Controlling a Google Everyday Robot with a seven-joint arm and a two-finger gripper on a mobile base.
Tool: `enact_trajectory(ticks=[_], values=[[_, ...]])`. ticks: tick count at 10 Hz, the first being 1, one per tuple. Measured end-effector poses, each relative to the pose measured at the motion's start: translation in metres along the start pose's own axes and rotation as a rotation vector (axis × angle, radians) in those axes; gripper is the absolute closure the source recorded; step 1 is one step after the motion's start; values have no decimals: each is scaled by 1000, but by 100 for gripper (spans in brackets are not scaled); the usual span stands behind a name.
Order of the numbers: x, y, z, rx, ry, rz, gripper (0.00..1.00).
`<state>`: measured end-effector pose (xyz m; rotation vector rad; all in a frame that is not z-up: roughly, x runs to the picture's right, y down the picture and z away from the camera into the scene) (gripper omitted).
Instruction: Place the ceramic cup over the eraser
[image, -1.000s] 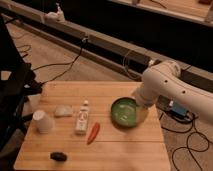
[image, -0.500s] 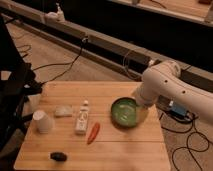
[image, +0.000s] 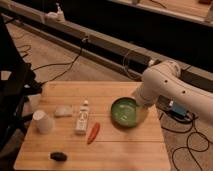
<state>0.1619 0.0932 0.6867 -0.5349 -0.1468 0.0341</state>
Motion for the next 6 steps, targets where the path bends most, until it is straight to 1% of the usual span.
enact_trajectory(ticks=[2, 3, 4, 5, 6], values=[[0, 0, 0, 0, -1, 1, 20], [-1, -2, 0, -3, -8, 1, 20], [-6, -7, 0, -2, -20, -10, 20], [-28, -15, 2, -12, -73, -46, 20], [-53, -19, 3, -23, -135, -94, 20]])
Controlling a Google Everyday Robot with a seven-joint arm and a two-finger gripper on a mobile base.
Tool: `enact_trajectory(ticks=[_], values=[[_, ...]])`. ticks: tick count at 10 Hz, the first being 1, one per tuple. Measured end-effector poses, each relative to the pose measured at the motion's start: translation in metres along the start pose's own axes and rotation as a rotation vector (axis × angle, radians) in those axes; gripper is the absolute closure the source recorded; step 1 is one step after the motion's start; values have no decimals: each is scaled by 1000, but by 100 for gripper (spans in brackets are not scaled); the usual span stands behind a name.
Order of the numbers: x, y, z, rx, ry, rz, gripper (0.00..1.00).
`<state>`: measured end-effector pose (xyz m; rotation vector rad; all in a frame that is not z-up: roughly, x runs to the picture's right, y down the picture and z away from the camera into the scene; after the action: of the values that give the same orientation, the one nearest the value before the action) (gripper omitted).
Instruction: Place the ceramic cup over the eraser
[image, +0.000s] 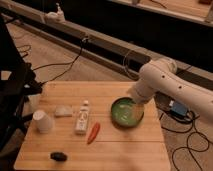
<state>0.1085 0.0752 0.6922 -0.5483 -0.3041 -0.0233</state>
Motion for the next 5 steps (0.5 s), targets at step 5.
enact_trajectory(ticks=[5], values=[[-106, -26, 28, 24, -161, -176, 20]])
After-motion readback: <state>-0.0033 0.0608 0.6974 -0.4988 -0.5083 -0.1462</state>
